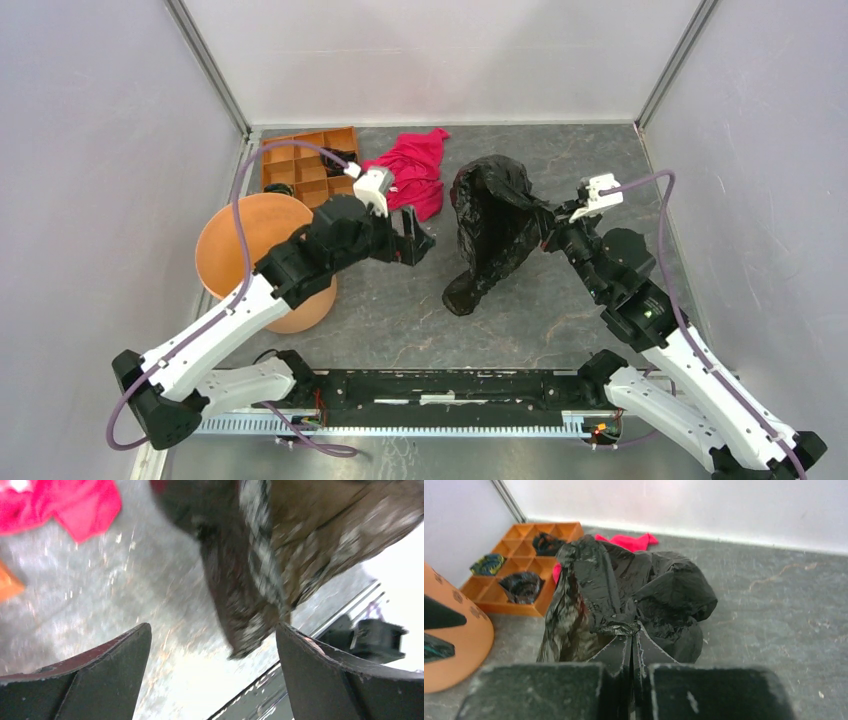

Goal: Put the trash bags into the trash bin

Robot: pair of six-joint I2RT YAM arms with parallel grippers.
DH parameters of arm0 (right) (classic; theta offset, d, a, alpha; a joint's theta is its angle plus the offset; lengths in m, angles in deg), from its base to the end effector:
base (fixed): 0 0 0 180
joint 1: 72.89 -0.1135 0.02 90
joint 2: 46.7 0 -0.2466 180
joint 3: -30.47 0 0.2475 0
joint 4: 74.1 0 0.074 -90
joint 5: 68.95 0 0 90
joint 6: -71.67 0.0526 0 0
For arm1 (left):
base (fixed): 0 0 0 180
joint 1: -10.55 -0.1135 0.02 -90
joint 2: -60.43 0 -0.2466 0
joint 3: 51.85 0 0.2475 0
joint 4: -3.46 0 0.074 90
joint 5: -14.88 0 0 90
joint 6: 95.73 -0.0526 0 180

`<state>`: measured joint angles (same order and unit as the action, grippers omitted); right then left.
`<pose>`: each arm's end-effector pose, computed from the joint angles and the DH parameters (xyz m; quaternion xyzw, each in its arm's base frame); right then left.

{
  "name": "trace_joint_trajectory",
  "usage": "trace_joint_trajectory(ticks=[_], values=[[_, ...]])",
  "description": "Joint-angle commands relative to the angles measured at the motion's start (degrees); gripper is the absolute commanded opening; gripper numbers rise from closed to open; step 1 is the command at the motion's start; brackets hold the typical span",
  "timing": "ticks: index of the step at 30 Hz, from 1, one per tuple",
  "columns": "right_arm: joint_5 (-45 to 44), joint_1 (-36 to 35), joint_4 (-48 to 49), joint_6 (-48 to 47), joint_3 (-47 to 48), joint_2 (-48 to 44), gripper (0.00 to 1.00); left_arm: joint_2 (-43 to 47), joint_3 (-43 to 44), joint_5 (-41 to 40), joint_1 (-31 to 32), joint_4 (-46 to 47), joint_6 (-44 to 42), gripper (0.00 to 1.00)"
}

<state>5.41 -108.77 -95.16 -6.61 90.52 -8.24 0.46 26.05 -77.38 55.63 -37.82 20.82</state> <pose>0.1555 0.0950 0.3591 -0.0514 0.7021 0.1964 0.6826 0.1768 -0.1743 0.3530 0.1238 0.8263 -0.3081 0.4551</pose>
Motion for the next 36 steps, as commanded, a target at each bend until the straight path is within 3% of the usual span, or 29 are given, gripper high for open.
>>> trace_joint_trajectory(ticks=[1, 4, 6, 15, 19, 23, 25, 28, 31, 36], values=[[-0.77, -0.01, 1.40, 0.83, -1.43, -0.89, 0.01, 3.82, -12.69, 2.71, 0.01, 8.60, 7.70, 1.00], [-0.57, 0.01, 1.08, 1.02, -0.96, -0.93, 0.01, 3.78, -21.08, 13.06, 0.01, 22.65, 13.99, 1.00], [-0.36, -0.06, 0.93, 1.16, -0.28, -0.80, 0.01, 1.88, -23.75, 15.64, 0.01, 30.54, 16.57, 1.00], [0.47, 0.02, -0.78, 1.21, 2.13, -0.70, 0.01, -10.59, -21.34, 12.24, 0.01, 42.57, 20.69, 0.97], [-0.07, 0.02, -1.50, 0.66, 2.30, -1.35, 0.01, -13.55, -17.56, 7.36, 0.01, 36.50, 19.51, 0.68], [-3.38, 0.00, -3.00, -1.78, 2.14, -1.54, 0.01, -13.68, -12.10, 1.51, -0.06, 29.51, 13.70, 0.28], [-6.65, 0.01, -4.37, -3.91, 3.27, -1.22, 0.01, -13.40, -5.87, -4.02, -0.16, 22.91, 8.48, 0.17], [-9.14, 0.02, -6.51, -6.06, 8.00, -0.67, 0.00, -12.66, 5.84, -8.49, -0.16, 15.31, 0.41, 0.06], [-7.50, -0.03, -6.90, -8.05, 11.95, -1.52, 0.01, -9.72, 13.06, -6.46, -0.17, 13.96, -2.29, 0.04], [-7.18, 0.01, -7.47, -8.00, 8.72, -5.80, 0.01, -2.69, 5.89, -5.37, -0.17, 17.27, 0.62, 0.04]])
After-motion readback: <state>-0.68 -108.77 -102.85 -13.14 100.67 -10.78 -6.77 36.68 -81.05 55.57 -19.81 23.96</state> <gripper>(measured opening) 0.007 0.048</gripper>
